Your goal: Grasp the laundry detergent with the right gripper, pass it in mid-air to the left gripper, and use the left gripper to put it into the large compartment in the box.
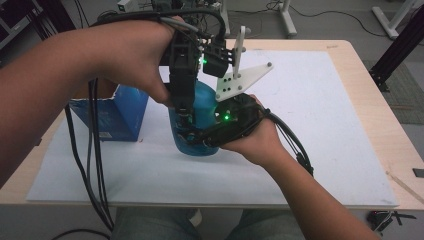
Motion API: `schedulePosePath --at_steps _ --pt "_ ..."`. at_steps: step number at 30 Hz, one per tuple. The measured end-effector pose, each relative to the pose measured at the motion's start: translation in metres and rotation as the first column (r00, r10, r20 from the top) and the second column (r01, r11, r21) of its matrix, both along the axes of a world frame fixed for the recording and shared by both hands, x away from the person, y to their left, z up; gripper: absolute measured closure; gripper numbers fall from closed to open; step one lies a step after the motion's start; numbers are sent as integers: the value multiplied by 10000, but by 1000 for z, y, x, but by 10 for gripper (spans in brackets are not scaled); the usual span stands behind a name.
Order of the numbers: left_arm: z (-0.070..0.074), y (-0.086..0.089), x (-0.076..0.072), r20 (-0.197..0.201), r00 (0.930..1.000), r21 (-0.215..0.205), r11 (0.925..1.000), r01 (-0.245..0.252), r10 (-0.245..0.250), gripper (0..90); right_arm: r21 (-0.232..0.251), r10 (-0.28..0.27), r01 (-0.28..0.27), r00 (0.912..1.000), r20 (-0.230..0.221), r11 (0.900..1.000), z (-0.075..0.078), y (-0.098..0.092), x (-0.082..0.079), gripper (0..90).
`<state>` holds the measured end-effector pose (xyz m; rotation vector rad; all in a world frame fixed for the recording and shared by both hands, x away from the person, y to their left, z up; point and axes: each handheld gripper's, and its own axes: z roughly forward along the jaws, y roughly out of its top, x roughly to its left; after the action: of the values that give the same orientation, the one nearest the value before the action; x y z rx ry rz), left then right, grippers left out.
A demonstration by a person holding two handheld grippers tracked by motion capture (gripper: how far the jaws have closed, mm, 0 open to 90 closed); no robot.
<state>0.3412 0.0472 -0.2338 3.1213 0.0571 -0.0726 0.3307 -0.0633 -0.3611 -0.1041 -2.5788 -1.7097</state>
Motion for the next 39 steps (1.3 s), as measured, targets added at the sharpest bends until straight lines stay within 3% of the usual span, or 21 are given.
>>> schedulePosePath --at_steps 6,12,22,29,37,39 --pt "0 0 0 -222 9997 -23 10000 -41 41 381 3 -8 8 10000 7 10000 0 0 0 463" --pt "0 -3 -2 -157 9999 68 10000 -9 10 390 -1 80 -80 9999 65 10000 0 -1 0 461" --pt "-1 -3 0 -369 9992 77 9998 -179 182 392 -71 205 -204 9997 98 9998 0 0 -1 437" --pt "2 1 3 -518 9981 -23 9995 -324 322 391 -220 210 -212 9997 -83 9995 0 -11 -1 283" --pt "5 1 4 -483 9982 100 9993 -360 364 390 -507 -433 423 9989 -183 9978 9 -41 4 131" --pt "7 0 3 -530 9979 93 9993 -374 378 390 -653 -554 548 9984 -78 9964 10 -49 7 131"
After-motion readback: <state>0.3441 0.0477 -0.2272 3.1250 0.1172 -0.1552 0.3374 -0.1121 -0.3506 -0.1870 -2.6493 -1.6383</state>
